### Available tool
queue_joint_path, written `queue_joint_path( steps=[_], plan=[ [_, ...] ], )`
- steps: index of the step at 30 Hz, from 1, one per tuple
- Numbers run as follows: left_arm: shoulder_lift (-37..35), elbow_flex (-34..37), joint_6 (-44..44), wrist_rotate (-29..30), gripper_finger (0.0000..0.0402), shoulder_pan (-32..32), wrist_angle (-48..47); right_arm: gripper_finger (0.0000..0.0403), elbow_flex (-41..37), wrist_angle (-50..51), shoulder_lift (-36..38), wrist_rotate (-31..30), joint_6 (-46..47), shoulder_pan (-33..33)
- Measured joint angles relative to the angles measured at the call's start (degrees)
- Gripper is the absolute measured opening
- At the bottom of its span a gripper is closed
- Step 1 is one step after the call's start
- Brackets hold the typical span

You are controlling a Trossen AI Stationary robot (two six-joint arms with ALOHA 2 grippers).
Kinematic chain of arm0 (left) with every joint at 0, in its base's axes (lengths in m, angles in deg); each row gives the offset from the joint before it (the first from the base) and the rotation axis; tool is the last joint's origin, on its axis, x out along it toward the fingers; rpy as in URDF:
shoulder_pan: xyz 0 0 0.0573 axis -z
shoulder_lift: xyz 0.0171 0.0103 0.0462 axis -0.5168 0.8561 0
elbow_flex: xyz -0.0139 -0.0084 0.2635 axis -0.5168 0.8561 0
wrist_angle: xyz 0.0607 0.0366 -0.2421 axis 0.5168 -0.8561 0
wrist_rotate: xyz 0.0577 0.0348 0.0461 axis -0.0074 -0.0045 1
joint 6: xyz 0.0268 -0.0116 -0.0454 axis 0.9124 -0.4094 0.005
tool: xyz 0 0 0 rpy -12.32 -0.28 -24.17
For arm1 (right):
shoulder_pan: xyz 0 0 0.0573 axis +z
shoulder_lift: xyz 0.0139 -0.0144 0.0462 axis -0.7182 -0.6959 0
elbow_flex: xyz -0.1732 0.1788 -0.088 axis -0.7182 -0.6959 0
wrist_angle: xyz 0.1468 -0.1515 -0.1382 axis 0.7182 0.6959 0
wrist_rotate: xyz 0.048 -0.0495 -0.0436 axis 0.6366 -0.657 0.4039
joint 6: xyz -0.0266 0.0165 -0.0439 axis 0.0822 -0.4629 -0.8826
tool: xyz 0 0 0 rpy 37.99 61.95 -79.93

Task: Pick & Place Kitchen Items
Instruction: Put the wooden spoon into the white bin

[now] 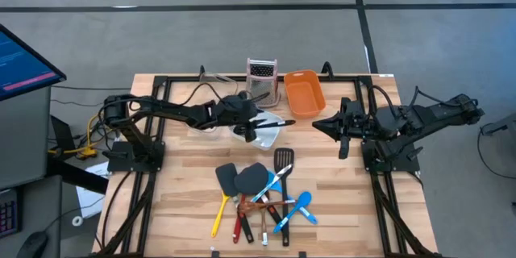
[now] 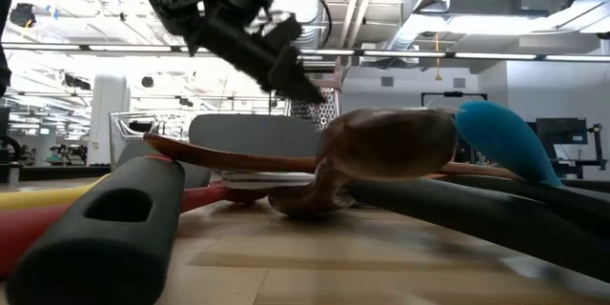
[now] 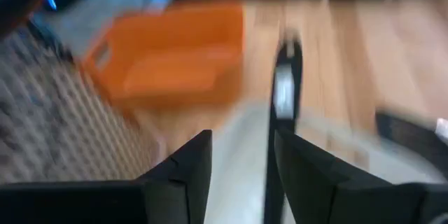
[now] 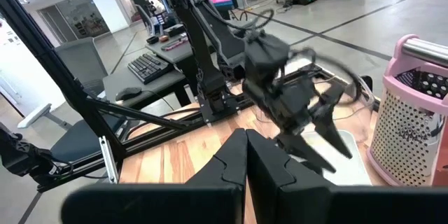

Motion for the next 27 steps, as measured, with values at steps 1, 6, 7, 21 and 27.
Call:
queue_joint_path(
  steps=[1,6,7,21,27],
  plan=[
    [-1.1,-0.09,-0.02,-0.94,0.014,0.0,-0.19,0.0,0.0,-0.02,0.02,0.02,0.0,0.02],
    [-7.2,-0.22,-2.48,-3.31,0.0116,0.63,-0.62,0.0,0.02,-0.01,0.06,0.02,0.0,0.03],
    [-8.34,-0.27,-3.56,-3.35,0.0109,0.99,-0.16,0.0,0.02,-0.04,0.06,0.04,0.0,0.03],
    [-24.65,-0.12,-10.29,-3.38,0.0029,9.16,-0.31,0.0,0.02,0.05,0.01,0.07,0.0,0.06],
    [-29.34,-0.12,-10.29,-3.38,0.0014,12.62,-0.27,0.0,0.02,0.07,-0.03,0.07,0.0,0.06]
  ],
)
